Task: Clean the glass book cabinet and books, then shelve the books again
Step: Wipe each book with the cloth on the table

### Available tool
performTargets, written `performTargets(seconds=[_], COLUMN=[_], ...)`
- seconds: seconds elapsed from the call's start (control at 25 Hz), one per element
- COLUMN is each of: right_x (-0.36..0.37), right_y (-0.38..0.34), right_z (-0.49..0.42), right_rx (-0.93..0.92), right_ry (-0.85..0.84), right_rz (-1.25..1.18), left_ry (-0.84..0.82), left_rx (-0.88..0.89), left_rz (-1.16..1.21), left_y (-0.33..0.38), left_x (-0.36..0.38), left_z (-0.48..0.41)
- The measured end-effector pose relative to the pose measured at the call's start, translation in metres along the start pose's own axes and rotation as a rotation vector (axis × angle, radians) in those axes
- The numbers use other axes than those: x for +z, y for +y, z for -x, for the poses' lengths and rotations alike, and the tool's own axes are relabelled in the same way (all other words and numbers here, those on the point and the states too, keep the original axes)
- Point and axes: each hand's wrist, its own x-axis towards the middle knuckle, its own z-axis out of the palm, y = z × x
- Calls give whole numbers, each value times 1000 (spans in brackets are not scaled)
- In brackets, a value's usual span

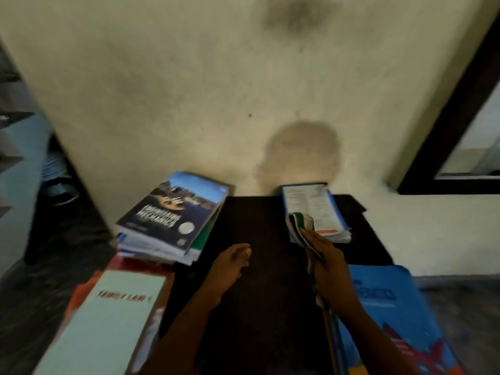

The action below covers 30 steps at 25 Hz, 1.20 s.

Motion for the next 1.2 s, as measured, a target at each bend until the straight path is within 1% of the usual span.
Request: performTargets(seconds=[0.08, 0.12, 0.2, 0.28, 0.36, 0.48, 0.52, 0.6, 0.72, 0.76, 0.84, 0.92, 1.0, 1.04, 1.12, 1.2], right_x=[-23, -32, -42, -47, -50, -55, -57, -60, -62, -61, -58, -52, -48, -47, -46, -44], right_y=[20, 31, 51, 66, 72, 83, 85, 87, 71, 63, 46, 30, 6, -6, -27, -40], right_z=[-8, -13, -22, -30, -36, -41, -41, -40, -44, -47, -50, -46, -35, -27, -8, 16], right_rx=[57, 93, 143, 216, 276, 302, 304, 298, 217, 184, 109, 44, 34, 17, -52, -104], right_ry=[74, 108, 147, 136, 125, 96, 92, 89, 128, 141, 150, 156, 114, 92, 61, 13], right_rz=[52, 94, 172, 227, 235, 258, 260, 240, 199, 183, 153, 100, -4, -60, -153, -202], left_ry=[-34, -39, -26, -50, -56, 85, 109, 115, 111, 103, 88, 107, 167, 167, 95, 50], left_rx=[-128, -180, -258, -347, -394, -398, -369, -285, -160, -110, -14, 110, 264, 334, 477, 629], left_rz=[160, 194, 166, 126, 62, -55, -61, 21, 145, 153, 98, -41, -276, -375, -527, -756], left_y=[14, 20, 32, 35, 32, 23, 22, 27, 43, 47, 51, 47, 38, 33, 21, 1], left_x=[32, 49, 83, 118, 146, 167, 166, 156, 118, 102, 68, 39, 17, 8, -8, -24], left_z=[-47, -76, -132, -181, -208, -218, -217, -212, -185, -170, -131, -87, -43, -27, 1, 20])
